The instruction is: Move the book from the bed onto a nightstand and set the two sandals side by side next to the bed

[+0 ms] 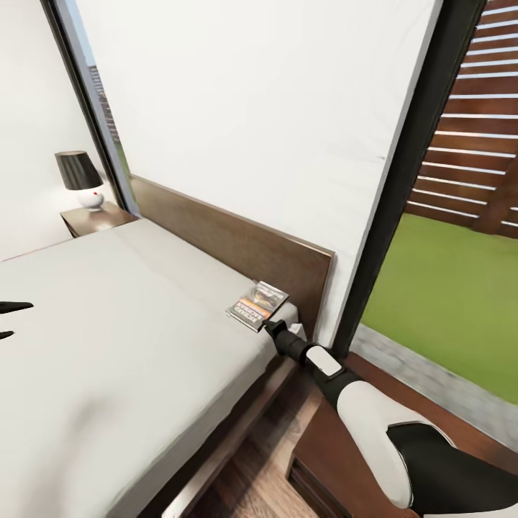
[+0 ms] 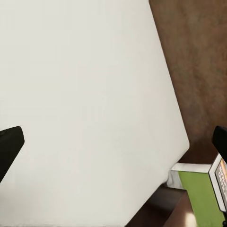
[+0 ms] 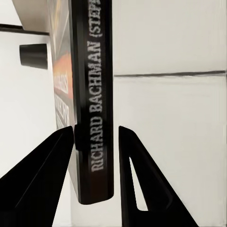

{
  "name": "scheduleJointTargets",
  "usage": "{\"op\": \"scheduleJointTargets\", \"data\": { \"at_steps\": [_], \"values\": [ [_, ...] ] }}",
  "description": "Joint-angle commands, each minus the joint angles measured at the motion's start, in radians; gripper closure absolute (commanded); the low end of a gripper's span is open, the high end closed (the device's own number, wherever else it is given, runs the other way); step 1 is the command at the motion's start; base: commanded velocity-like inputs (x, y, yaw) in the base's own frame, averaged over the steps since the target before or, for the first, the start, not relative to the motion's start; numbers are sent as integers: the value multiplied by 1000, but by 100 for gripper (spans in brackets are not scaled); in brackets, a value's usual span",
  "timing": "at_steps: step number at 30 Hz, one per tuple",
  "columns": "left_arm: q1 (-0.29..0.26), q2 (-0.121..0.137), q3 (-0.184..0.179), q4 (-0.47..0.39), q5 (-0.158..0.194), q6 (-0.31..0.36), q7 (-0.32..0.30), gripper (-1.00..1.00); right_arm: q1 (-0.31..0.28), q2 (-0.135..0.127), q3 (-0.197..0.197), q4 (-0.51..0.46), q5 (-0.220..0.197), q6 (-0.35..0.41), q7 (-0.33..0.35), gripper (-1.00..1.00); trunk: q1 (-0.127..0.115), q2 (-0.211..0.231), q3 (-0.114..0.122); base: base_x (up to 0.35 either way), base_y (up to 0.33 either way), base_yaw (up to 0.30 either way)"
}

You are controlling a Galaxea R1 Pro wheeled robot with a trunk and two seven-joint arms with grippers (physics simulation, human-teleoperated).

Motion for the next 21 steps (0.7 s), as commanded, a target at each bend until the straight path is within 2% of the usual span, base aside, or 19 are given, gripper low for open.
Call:
{"op": "scheduleJointTargets", "data": {
  "at_steps": [1, 13, 21],
  "values": [
    [-2, 1, -5, 1, -2, 0, -8, -100, -1, 0, 3, 0, -11, 2, 1, 100, 0, 0, -1, -96, 0, 206],
    [-2, 1, -5, 1, -4, 0, -9, -100, -1, 0, 5, 0, -11, 1, 1, 100, 0, 0, -1, -25, 0, 242],
    [-2, 1, -5, 1, -4, 0, -9, -100, -1, 0, 5, 0, -11, -1, 0, 100, 0, 0, -1, -1, 0, 64]
  ]
}}
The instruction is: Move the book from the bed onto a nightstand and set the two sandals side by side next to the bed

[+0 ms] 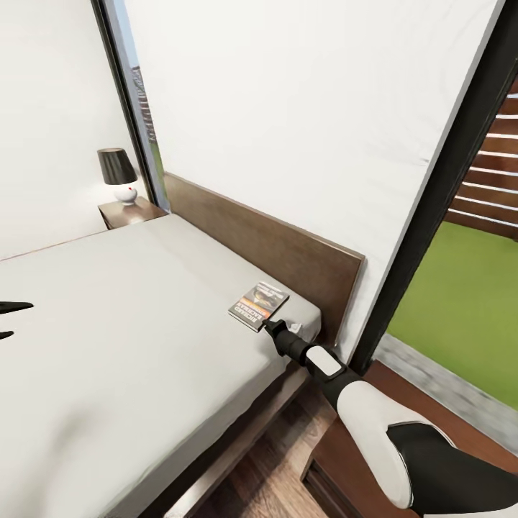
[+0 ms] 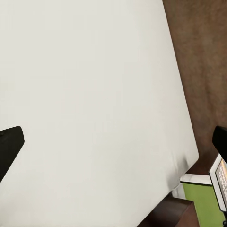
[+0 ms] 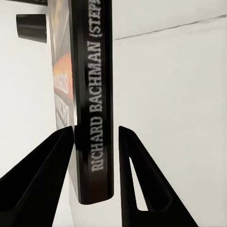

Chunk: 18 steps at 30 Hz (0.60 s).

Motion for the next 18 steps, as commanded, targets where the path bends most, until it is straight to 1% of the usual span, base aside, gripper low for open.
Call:
{"op": "scheduleJointTargets", "data": {
  "at_steps": [1, 10, 13, 18],
  "values": [
    [-1, 1, -5, 1, -2, 0, -8, -100, -1, 0, 3, 1, -9, 1, 0, 100, 0, 0, -1, 0, 0, 12],
    [-1, 1, -5, 1, -1, 0, -7, -100, -1, 0, 4, 1, -9, 2, 0, 100, 0, 0, -1, -16, 0, 16],
    [-1, 1, -5, 1, -1, 0, -7, -100, -1, 0, 4, 1, -9, 2, 0, 100, 0, 0, -1, -75, 0, 132],
    [-1, 1, -5, 1, -2, 0, -8, -100, -1, 0, 2, 1, -9, 2, 0, 100, 0, 0, -1, -119, 0, 202]
  ]
}}
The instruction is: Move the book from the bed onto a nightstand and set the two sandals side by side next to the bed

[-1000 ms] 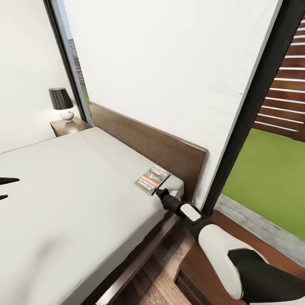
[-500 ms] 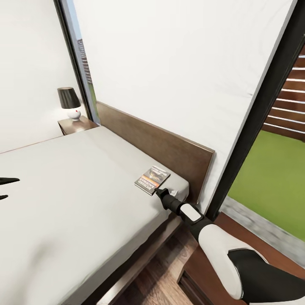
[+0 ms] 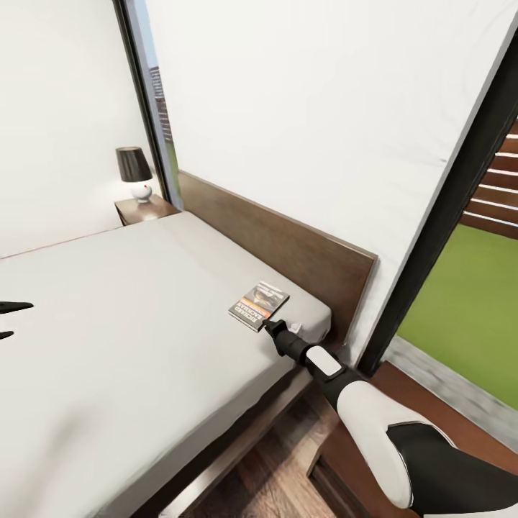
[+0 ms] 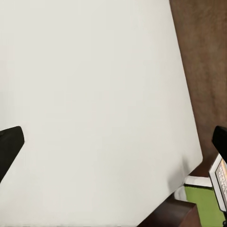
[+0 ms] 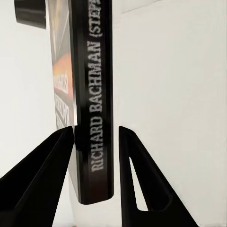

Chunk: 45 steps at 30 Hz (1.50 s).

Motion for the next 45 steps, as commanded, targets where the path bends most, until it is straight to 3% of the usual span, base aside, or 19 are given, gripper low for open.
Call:
{"op": "scheduleJointTargets", "data": {
  "at_steps": [1, 16, 45],
  "values": [
    [-2, 1, -5, 1, -2, 0, -8, -100, -1, 0, 4, 0, -9, 2, 1, 100, 0, 0, -1, -135, 0, 224],
    [-2, 1, -5, 1, -4, 0, -8, -100, -1, 0, 5, 0, -9, 1, 1, 100, 0, 0, -1, -125, -15, 235],
    [-2, 5, -5, 28, -2, 0, -10, -100, -1, 0, 6, 0, -9, 0, 1, 100, 0, 0, -1, -7, -2, 238]
  ]
}}
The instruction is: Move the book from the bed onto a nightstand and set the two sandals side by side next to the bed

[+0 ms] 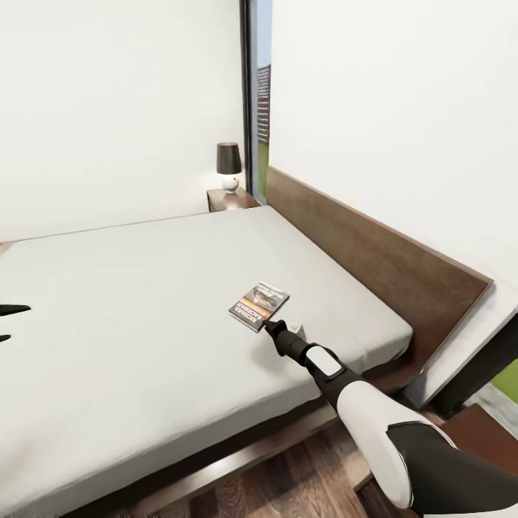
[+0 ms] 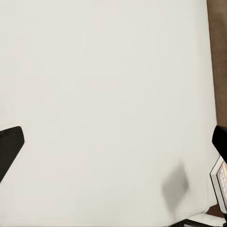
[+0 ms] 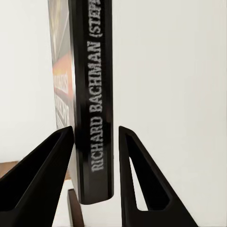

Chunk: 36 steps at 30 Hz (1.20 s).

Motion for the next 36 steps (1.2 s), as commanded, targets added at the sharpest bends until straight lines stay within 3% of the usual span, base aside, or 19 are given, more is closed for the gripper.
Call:
{"op": "scheduleJointTargets", "data": {
  "at_steps": [1, 7, 10, 14, 15, 18, 19, 21, 22, 24, 28, 36],
  "values": [
    [-1, 2, -6, 2, -2, 0, -9, -100, -1, 0, 4, 0, -11, 2, 1, 100, 0, 0, -1, 0, 0, 238],
    [0, 3, -6, 42, -24, -9, -13, -100, -1, 0, 6, 0, -11, 2, 1, 100, 0, 0, -1, 0, 0, 239],
    [0, 4, -6, 91, -59, -36, -39, -100, -1, 0, 11, 0, -11, 2, 1, 100, 0, 0, -1, 0, 0, 239],
    [0, 4, -6, 170, -145, -111, -139, -100, -1, 0, 27, 0, -11, 3, 1, 100, 0, 0, -1, 0, 0, 239],
    [0, 4, -6, 210, -198, -153, -203, -100, -1, 0, 31, 0, -11, 3, 1, 100, 0, 0, -1, 0, 0, 238],
    [0, 4, -6, 273, -291, -227, -317, -100, -1, 0, 35, 0, -11, 5, 1, 100, 0, 0, -1, 0, 0, 238],
    [-1, 4, -6, 314, -355, -281, -400, -100, -1, 0, 36, 0, -11, 6, 1, 100, 0, 0, -1, 0, 0, 238],
    [-1, 4, -6, 353, -416, -336, -480, -100, -1, 0, 37, 0, -11, 7, 1, 100, 0, 0, -1, 0, 0, 238],
    [-1, 4, -6, 391, -469, -394, -555, -100, -1, 0, 38, 0, -11, 8, 1, 100, 0, 0, -1, 0, 0, 238],
    [0, 6, -6, 431, -526, -473, -641, -100, -1, 0, 38, 0, -11, 10, 2, 100, 0, 0, -1, 0, 0, 238],
    [0, 9, -6, 461, -569, -546, -711, -100, -1, 0, 39, 0, -11, 11, 1, 100, 0, 0, -1, 0, 0, 238],
    [3, 13, -7, 475, -596, -582, -736, -100, -1, 0, 39, 0, -11, 12, 1, 100, 0, 0, -1, 0, 0, 238]
  ]
}}
